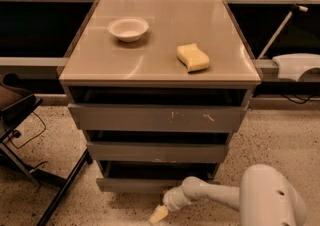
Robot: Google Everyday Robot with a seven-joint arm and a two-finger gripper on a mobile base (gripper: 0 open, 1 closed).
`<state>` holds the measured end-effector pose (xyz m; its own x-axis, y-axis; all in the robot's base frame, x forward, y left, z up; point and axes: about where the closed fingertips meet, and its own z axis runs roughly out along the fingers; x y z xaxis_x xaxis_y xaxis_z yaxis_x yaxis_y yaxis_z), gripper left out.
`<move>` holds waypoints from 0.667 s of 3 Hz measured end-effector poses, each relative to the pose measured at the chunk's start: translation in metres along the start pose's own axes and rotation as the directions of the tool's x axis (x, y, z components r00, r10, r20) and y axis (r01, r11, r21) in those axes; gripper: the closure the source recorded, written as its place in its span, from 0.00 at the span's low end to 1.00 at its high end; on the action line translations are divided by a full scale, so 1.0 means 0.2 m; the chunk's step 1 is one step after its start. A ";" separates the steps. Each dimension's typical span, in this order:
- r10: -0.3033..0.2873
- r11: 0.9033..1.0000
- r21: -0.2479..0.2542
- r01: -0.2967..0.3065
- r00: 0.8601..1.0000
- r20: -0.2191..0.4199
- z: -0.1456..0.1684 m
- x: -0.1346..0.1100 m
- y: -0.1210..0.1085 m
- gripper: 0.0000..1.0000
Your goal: Close bottom drawer
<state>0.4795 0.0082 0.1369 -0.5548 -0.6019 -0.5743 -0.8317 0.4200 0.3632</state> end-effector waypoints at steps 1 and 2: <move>-0.009 1.000 -0.013 0.009 1.000 0.010 0.06 -0.11 -0.04 0.00; -0.042 0.999 -0.022 0.043 0.998 0.045 0.13 -0.32 -0.08 0.00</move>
Offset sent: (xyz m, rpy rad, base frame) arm 0.1172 0.1076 0.0367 0.1118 -0.1000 0.0568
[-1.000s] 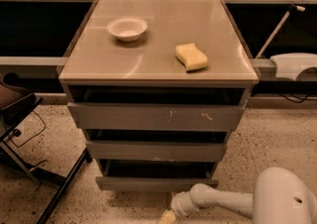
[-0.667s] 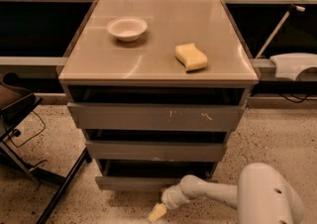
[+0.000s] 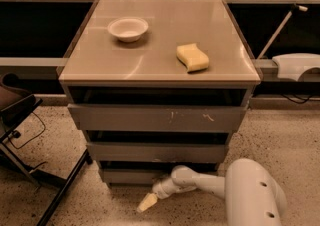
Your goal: Close bottom drawer
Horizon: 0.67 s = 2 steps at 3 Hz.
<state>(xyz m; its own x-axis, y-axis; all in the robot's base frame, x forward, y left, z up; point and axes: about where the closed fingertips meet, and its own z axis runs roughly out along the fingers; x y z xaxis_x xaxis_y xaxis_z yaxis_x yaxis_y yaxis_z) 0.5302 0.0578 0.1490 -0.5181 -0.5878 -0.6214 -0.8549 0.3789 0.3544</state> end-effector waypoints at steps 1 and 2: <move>-0.029 1.000 0.006 0.029 0.998 0.059 0.02 -0.14 -0.01 0.00; -0.029 1.000 0.006 0.029 0.998 0.059 0.02 -0.13 0.00 0.00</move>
Offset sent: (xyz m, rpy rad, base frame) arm 0.0630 0.0474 0.0451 0.1583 -0.1681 -0.0184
